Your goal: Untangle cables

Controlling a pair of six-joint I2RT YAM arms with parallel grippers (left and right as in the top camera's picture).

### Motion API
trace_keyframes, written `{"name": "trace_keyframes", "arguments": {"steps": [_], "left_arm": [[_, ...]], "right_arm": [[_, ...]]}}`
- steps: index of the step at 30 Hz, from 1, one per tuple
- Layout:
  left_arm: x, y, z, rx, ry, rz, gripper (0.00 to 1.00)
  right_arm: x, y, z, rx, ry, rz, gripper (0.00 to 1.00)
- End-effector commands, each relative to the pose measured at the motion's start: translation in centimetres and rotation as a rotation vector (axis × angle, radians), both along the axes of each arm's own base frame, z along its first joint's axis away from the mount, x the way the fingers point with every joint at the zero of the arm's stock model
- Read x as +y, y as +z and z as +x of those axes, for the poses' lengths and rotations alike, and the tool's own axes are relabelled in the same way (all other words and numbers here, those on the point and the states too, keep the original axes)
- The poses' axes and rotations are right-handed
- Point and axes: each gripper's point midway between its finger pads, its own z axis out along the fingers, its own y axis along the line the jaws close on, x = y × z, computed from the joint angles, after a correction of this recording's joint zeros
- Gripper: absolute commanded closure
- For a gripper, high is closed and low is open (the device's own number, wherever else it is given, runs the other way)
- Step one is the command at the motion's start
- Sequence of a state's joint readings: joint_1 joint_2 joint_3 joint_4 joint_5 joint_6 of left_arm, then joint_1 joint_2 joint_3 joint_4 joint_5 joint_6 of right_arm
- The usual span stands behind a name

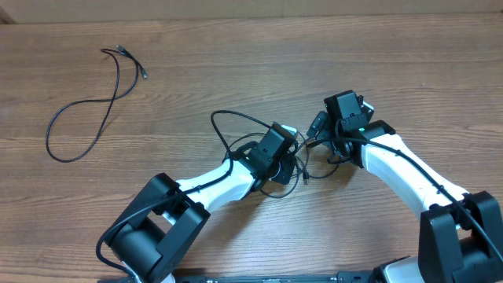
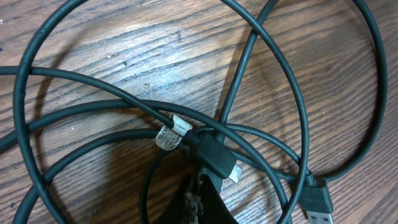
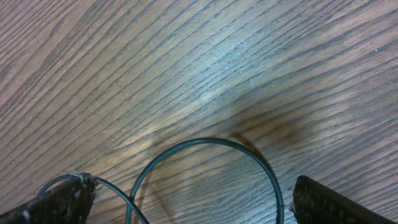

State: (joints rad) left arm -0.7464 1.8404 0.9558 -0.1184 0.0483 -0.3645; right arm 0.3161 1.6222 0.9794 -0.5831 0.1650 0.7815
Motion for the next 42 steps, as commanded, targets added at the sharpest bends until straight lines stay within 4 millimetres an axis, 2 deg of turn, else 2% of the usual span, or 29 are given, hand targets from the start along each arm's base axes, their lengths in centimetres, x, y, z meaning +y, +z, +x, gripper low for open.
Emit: {"name": "trace_keyframes", "arguments": {"steps": [1,35,39,42], "left_arm": [[0.0,-0.7,-0.6,0.029,-0.017,0.001,0.96],[0.0,-0.8,-0.7,0.035,-0.019,0.002,0.91],[0.0,-0.8,-0.7,0.035,-0.019,0.002,0.91],[0.0,-0.8,-0.7,0.035,-0.019,0.002,0.91]], "right_arm": [[-0.2,0.5,0.1,-0.022,-0.008,-0.008,0.0],[-0.2,0.5,0.2,-0.023,-0.008,-0.008,0.0],[0.5,1.6,2.2,-0.117,-0.008,0.023,0.0],[0.7,2.0,2.8,-0.146,-0.009,0.033,0.0]]}}
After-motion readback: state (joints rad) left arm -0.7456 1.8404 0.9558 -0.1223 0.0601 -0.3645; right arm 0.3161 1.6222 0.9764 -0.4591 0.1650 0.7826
